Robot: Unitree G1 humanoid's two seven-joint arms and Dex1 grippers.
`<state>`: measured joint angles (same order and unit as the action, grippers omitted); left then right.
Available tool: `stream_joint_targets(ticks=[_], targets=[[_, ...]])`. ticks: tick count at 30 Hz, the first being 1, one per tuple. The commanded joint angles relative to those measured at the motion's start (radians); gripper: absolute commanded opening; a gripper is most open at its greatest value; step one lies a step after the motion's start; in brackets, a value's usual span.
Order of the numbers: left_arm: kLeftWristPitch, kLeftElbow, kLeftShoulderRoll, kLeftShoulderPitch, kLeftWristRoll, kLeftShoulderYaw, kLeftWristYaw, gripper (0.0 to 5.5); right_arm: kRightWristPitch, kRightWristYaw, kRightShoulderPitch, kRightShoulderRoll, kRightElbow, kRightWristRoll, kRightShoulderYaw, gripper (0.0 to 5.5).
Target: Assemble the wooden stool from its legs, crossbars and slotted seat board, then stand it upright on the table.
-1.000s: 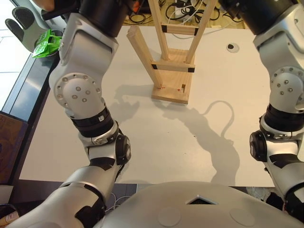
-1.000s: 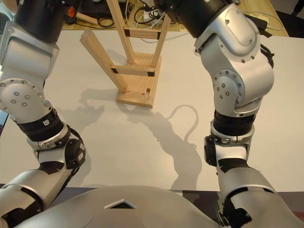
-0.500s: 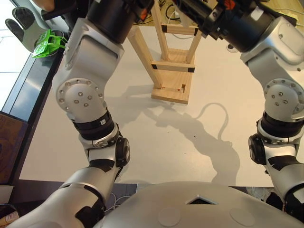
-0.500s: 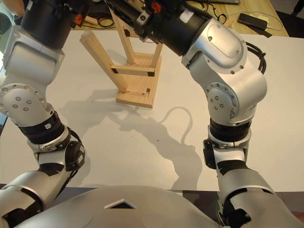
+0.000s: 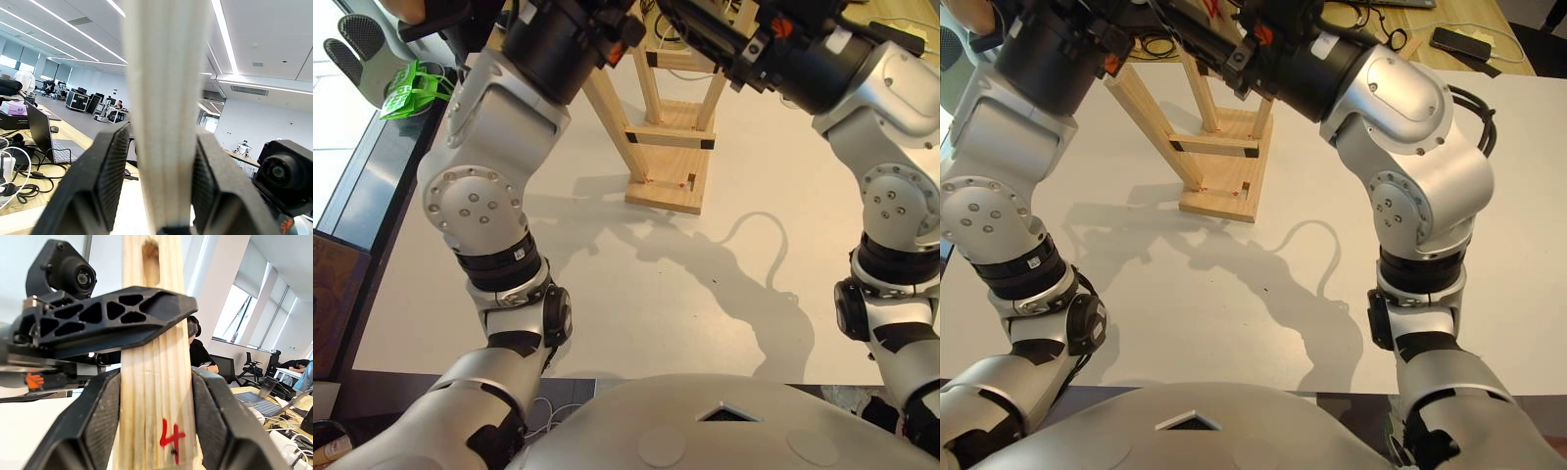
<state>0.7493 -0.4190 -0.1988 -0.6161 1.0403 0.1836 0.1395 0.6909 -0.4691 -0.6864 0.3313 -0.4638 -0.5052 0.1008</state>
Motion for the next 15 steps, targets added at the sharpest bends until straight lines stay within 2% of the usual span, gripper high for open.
stream_joint_targets(ticks=[1,7,9,15], targets=[[0.004,0.014,-0.023,0.007,-0.016,0.008,-0.023,1.38,-0.034,-0.026,0.004,0.006,-0.011,0.016,0.018,2.03],[0.005,0.021,-0.028,0.002,-0.012,0.015,-0.030,1.22,-0.056,-0.032,0.012,0.009,-0.003,0.061,0.039,2.03],[0.005,0.025,-0.031,0.005,-0.013,0.018,-0.032,1.10,-0.051,-0.034,0.012,0.008,0.001,0.061,0.037,2.55],[0.011,0.047,-0.057,0.005,-0.030,0.024,-0.046,1.01,0.024,-0.048,0.007,0.012,0.019,0.009,0.002,3.43]])
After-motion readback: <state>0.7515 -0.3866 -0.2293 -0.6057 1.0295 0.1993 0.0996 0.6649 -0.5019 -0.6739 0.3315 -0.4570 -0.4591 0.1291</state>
